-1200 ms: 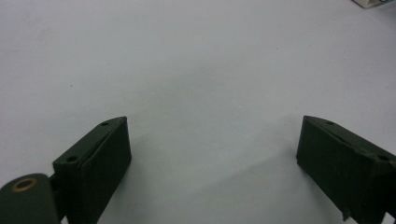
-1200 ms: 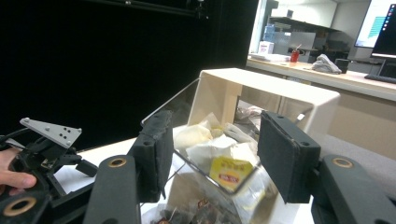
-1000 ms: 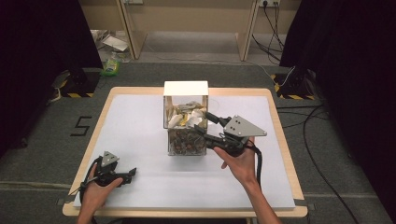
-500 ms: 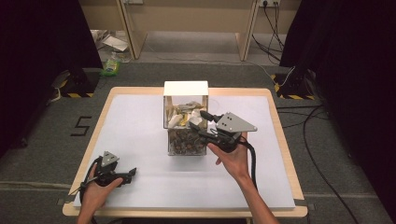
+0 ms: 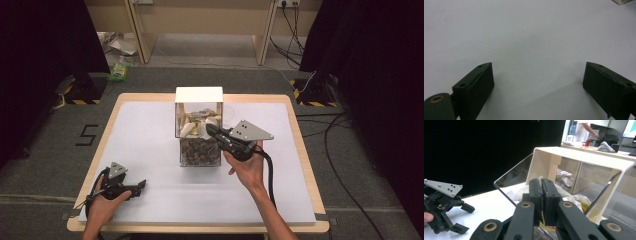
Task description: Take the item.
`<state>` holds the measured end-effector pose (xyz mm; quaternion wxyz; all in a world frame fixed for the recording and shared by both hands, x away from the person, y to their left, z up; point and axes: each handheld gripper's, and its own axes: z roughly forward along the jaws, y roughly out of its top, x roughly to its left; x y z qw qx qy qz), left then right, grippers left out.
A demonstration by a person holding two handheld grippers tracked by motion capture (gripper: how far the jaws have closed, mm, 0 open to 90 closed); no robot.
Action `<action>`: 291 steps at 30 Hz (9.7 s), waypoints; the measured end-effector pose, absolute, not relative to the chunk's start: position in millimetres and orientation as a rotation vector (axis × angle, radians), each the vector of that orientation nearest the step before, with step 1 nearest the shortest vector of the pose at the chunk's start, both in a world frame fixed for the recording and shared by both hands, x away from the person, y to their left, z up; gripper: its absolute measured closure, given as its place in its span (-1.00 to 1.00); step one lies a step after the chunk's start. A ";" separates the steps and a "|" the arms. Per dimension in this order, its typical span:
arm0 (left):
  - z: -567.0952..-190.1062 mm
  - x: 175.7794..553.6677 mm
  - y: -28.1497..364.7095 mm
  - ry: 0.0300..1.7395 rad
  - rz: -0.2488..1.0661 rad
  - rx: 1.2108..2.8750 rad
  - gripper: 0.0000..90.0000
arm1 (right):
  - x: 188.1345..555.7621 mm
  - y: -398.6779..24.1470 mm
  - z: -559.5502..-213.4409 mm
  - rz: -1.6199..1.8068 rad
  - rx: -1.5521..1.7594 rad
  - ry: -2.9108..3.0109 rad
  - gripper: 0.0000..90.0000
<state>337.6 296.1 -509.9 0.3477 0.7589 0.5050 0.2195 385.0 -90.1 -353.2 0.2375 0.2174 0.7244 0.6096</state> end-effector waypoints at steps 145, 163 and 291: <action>-509.8 337.8 296.2 1.310 0.568 1.971 -0.80 | 517.2 -151.3 -429.3 1.495 1.013 1.835 0.30; -509.9 337.8 296.1 1.309 0.568 1.969 -0.80 | 481.7 -159.9 -419.7 1.496 1.014 1.813 -0.01; -509.8 337.7 296.5 1.308 0.566 1.969 -0.80 | 348.0 -192.3 -457.2 1.463 1.047 2.009 -0.54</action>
